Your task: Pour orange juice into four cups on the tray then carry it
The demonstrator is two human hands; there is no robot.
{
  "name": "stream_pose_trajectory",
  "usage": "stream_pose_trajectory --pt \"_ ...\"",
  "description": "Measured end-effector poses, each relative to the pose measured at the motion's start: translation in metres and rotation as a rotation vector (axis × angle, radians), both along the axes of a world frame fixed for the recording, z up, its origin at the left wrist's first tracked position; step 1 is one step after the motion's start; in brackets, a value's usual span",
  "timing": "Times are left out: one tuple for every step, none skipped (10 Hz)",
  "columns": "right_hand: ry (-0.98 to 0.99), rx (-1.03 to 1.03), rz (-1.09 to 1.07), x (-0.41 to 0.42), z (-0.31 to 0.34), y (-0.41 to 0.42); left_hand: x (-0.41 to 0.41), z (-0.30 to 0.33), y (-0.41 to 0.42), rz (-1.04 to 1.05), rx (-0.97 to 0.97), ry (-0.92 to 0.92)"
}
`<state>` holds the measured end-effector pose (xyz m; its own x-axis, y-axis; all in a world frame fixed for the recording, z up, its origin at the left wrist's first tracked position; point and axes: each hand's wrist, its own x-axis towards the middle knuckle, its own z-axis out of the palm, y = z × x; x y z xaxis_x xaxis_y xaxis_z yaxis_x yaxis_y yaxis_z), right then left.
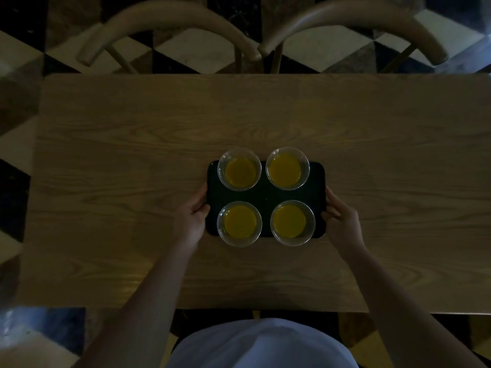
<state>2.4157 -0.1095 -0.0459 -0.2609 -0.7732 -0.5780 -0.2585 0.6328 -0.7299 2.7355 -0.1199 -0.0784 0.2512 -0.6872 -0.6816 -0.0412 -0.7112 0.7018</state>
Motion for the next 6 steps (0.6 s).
stream_pose_trajectory --pt "0.004 0.011 -0.01 0.0 0.003 0.0 0.003 -0.001 -0.004 0.016 0.022 0.019" --pt "0.025 0.005 -0.008 0.001 0.005 0.001 0.008 0.004 -0.009 -0.025 0.048 0.017" --pt "0.088 0.004 -0.002 0.004 0.01 0.003 0.009 0.01 -0.011 -0.093 0.031 -0.09" --pt "0.174 0.052 0.027 0.006 0.019 0.011 0.003 0.02 -0.008 -0.194 0.018 -0.228" --pt "0.28 0.072 0.141 0.01 0.039 0.03 0.0 0.024 0.01 -0.219 0.015 -0.288" --pt "0.305 0.09 0.148 0.01 0.047 0.054 -0.005 0.023 0.034 -0.187 0.055 -0.394"
